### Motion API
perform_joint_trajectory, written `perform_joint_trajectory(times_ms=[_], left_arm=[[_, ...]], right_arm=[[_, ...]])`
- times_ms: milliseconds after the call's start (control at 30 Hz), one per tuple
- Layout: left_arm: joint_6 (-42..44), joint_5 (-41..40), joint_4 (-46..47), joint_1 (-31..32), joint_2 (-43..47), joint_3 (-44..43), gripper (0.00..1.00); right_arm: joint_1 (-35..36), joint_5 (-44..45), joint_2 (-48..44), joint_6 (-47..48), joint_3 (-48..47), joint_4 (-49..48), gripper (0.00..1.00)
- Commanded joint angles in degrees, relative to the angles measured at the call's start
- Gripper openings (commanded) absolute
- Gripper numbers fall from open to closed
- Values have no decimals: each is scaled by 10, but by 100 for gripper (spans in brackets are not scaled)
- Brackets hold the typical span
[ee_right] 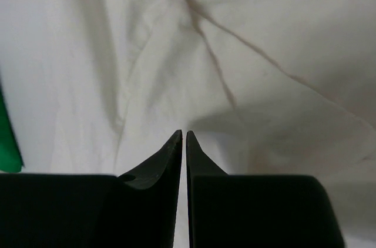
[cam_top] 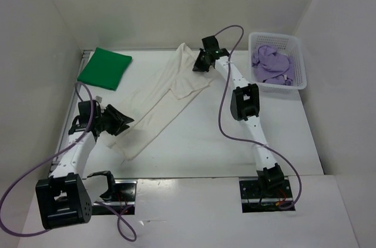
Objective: Fold and stack the t-shirts
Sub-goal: Rotate the tshirt 85 degrees
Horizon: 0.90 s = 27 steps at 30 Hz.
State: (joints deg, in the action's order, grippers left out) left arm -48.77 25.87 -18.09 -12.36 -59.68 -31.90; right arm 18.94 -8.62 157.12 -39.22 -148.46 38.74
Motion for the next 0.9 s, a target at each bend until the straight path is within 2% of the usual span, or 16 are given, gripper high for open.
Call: perform_joint_trajectory(times_ms=[0, 67, 100, 167, 267, 300, 333, 367, 433, 567, 667, 733, 767, 800, 833, 867], left_arm=[[39, 2, -46, 16, -1, -33, 50], [58, -9, -46, 16, -1, -68, 50], [58, -9, -37, 16, -8, -77, 48], [58, -9, -20, 16, -25, -91, 45], [58, 9, 19, 16, -61, -103, 39], [58, 15, 33, 16, -79, -110, 38], [58, 15, 33, 16, -87, -110, 35], [58, 15, 40, 16, -95, -119, 34], [76, 15, 40, 16, -114, -130, 33], [93, 9, 40, 16, -120, -144, 33], [105, 9, 40, 16, -115, -144, 33], [105, 15, 40, 16, -115, -138, 34], [105, 21, 40, 16, -120, -138, 35], [111, 21, 40, 22, -120, -138, 35], [111, 21, 40, 22, -127, -138, 36], [111, 21, 40, 22, -127, -138, 38]], right_arm=[[22, 7, -3, 17, -151, 124, 11], [28, 7, -17, 31, -223, 174, 17], [33, 7, -23, 41, -246, 193, 26], [44, 7, -37, 53, -311, 236, 35], [78, 7, -62, 88, -295, 308, 43], [111, 7, -73, 88, -280, 332, 41], [128, -14, -81, 94, -231, 332, 24], [145, -14, -88, 100, -214, 332, 14], [199, 12, -88, 100, -221, 340, 2], [246, 74, -137, 90, -227, 354, 5], [258, 131, -232, 90, -159, 354, 6], [264, 163, -349, 90, -24, 302, 6], [264, 172, -411, 90, 177, 245, 9], [259, 159, -562, 90, 294, 170, 14], [248, 133, -636, 77, 407, -3, 22], [232, 50, -698, 19, 511, -84, 36]])
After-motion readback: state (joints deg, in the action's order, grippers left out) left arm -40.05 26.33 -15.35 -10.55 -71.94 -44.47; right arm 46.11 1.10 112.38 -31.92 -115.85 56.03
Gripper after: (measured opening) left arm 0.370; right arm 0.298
